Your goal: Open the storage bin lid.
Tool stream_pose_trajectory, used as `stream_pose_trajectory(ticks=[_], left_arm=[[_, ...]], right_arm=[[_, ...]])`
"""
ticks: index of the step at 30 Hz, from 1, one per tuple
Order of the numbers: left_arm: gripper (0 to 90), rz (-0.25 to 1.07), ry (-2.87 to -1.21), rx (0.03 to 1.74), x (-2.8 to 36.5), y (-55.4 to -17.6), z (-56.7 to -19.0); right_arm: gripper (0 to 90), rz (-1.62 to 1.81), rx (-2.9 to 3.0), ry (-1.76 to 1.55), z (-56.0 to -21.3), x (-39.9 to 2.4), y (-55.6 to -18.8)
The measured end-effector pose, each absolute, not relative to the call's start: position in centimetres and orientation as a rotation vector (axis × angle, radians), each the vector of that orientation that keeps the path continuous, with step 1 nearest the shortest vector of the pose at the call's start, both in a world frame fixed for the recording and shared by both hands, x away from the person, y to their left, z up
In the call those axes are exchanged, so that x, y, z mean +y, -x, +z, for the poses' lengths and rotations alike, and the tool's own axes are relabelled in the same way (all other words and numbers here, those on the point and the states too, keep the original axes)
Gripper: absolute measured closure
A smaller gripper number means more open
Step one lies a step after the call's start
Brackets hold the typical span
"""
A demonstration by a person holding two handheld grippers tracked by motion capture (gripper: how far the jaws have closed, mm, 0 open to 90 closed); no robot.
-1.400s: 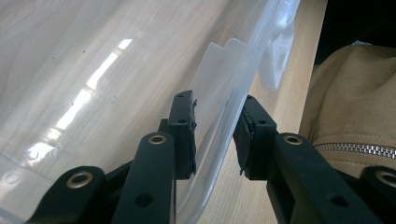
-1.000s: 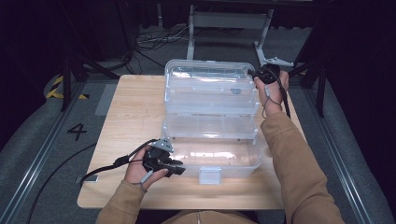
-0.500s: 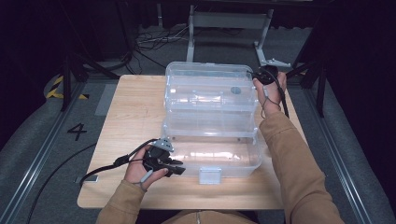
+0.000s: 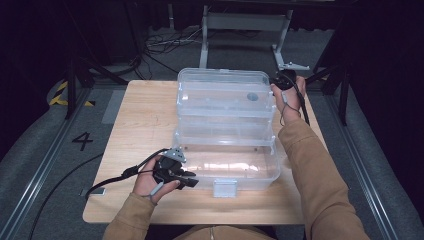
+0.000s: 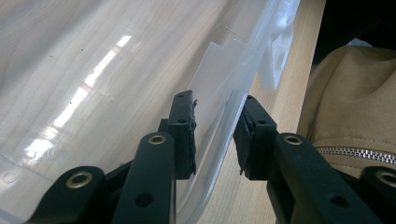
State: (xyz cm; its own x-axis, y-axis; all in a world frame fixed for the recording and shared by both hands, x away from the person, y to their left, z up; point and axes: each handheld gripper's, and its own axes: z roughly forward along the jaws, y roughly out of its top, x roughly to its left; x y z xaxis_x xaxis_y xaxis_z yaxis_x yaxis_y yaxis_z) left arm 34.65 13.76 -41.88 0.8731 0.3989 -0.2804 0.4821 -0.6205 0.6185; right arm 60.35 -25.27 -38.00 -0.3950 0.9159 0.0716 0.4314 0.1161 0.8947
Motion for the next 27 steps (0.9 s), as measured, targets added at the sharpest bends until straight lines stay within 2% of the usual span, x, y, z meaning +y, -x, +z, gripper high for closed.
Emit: stream_pose_trajectory(ticks=[27], left_arm=[[70.5, -0.154, -2.319, 0.632, 13.8, -34.7, -41.9]], right_arm=[[81.8, 1.245, 1.931, -1.364, -39.3, -25.5, -61.3]])
